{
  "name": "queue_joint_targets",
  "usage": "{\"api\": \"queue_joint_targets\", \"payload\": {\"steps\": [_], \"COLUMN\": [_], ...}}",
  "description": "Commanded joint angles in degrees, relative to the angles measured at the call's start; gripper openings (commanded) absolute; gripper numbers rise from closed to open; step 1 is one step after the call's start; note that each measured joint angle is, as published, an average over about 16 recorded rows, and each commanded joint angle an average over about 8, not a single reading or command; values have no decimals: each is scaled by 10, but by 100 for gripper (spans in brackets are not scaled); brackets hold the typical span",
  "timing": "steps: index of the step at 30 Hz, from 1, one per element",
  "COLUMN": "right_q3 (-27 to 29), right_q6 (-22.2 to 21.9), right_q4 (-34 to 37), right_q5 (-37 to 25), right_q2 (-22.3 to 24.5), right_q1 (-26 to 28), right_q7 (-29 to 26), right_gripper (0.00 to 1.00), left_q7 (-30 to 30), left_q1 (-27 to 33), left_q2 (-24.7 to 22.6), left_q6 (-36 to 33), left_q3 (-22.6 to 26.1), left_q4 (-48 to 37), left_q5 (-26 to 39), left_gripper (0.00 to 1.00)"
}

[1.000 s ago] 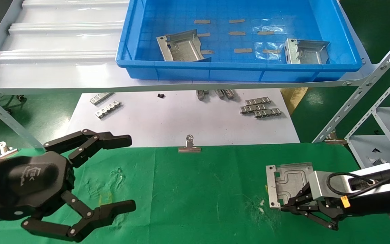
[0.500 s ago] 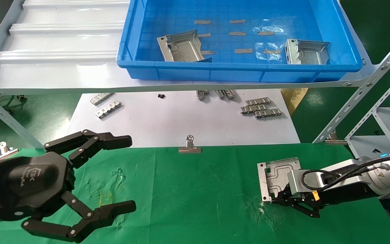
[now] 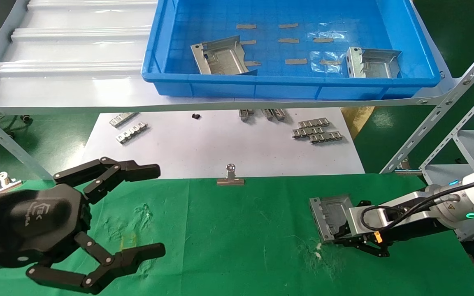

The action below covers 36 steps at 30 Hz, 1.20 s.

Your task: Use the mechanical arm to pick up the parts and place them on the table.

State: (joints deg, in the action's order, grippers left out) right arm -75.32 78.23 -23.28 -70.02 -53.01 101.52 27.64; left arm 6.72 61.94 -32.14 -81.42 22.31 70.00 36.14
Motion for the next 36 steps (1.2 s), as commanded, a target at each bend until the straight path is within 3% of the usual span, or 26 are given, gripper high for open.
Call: {"api": "queue_joint_targets", "payload": {"steps": [1, 14, 29, 36], "right_q3": [0, 62, 73, 116], "right_q6": [3, 113, 116, 113], "right_q4": [6, 12, 12, -31], "right_q5": [-1, 125, 141, 153], "right_q2": [-1, 50, 58, 68], "right_q1": [4, 16, 4, -29], "right_q7": [7, -43, -50, -77], "right_gripper": [100, 100, 100, 100], "left_q7": [0, 0, 0, 0], "left_q1": [0, 0, 0, 0], "left_q2": [0, 0, 0, 0], "left_q6": [0, 0, 0, 0], "left_q3": [0, 0, 0, 0], "left_q4": [0, 0, 0, 0], "left_q5": [0, 0, 0, 0], "left_gripper": [100, 100, 100, 100]}}
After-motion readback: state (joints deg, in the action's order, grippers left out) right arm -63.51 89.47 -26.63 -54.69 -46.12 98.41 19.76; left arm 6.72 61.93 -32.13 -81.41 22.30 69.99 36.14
